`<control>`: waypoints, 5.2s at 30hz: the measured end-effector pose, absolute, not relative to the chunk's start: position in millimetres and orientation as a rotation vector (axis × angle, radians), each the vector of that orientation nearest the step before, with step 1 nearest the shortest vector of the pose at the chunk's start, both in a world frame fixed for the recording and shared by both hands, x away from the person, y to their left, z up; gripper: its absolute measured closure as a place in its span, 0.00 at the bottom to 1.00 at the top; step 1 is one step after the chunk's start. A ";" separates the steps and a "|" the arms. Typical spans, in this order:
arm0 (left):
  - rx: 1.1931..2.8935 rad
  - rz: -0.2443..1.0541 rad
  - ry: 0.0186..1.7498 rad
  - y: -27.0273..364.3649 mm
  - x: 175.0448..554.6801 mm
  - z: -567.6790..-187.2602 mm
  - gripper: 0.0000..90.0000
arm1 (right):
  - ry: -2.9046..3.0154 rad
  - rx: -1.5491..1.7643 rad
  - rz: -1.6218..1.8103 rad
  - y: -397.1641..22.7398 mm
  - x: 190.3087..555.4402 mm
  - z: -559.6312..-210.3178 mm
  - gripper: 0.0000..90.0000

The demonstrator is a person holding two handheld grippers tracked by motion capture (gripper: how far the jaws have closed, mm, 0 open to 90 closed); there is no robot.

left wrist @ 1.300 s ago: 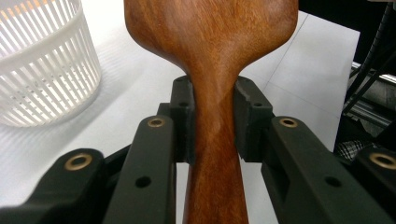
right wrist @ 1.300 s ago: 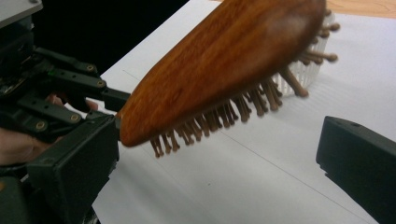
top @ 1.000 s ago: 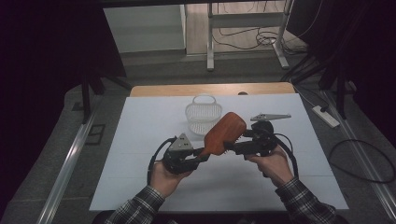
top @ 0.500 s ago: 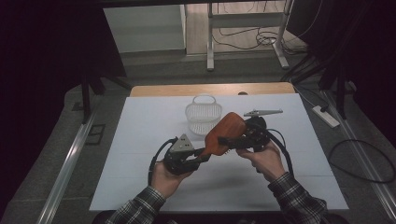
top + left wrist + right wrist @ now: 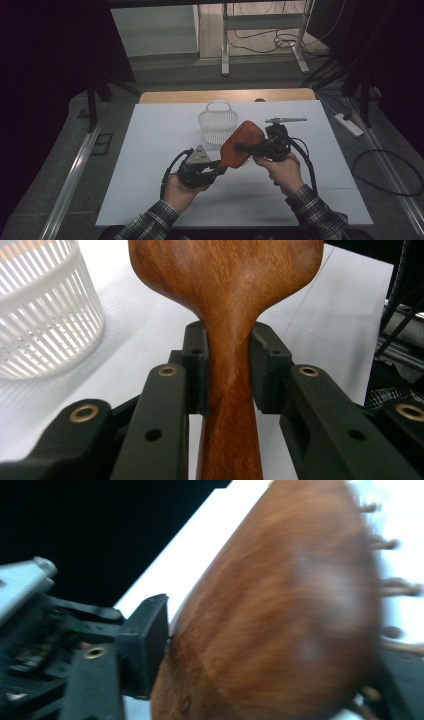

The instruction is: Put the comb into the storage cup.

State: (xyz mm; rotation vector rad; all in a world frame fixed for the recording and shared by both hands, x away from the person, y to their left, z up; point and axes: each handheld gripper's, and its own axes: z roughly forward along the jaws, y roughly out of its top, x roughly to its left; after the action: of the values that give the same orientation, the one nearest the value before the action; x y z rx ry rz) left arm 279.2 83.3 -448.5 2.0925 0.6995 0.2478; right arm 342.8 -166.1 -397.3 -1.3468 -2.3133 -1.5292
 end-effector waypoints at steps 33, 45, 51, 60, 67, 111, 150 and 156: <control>2.136 0.122 0.773 90.4 293.2 -458.0 0.17 | -2.251 -1.282 -1.571 -173.8 344.4 -386.7 0.60; 2.151 0.119 0.817 109.8 291.2 -460.8 0.02 | -2.240 -1.291 -1.607 -178.5 351.7 -382.8 0.60; 2.132 0.115 0.814 119.3 287.0 -462.2 0.01 | -2.247 -1.293 -1.615 -180.8 354.7 -382.2 0.60; 2.132 0.153 0.824 133.8 278.5 -464.5 0.00 | -2.231 -1.313 -1.628 -183.7 360.3 -381.1 0.60; 2.107 0.161 0.856 151.4 269.1 -466.3 0.00 | -2.221 -1.318 -1.649 -186.0 364.0 -378.0 0.60; 1.977 0.225 1.013 230.3 214.2 -469.3 0.00 | -2.184 -1.374 -1.728 -181.1 398.5 -346.6 0.60; 2.003 0.253 1.092 249.3 197.1 -468.4 0.00 | -2.163 -1.484 -1.778 -168.1 443.1 -333.9 0.60; 2.024 0.259 1.094 246.6 197.6 -468.9 0.00 | -2.152 -1.500 -1.787 -165.4 450.5 -337.4 0.60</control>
State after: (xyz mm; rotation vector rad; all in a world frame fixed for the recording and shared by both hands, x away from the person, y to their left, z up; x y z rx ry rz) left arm 197.6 246.6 -468.9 2.0241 1.0936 0.2595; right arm 450.5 -165.4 -337.4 -1.5002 -2.1524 -1.7870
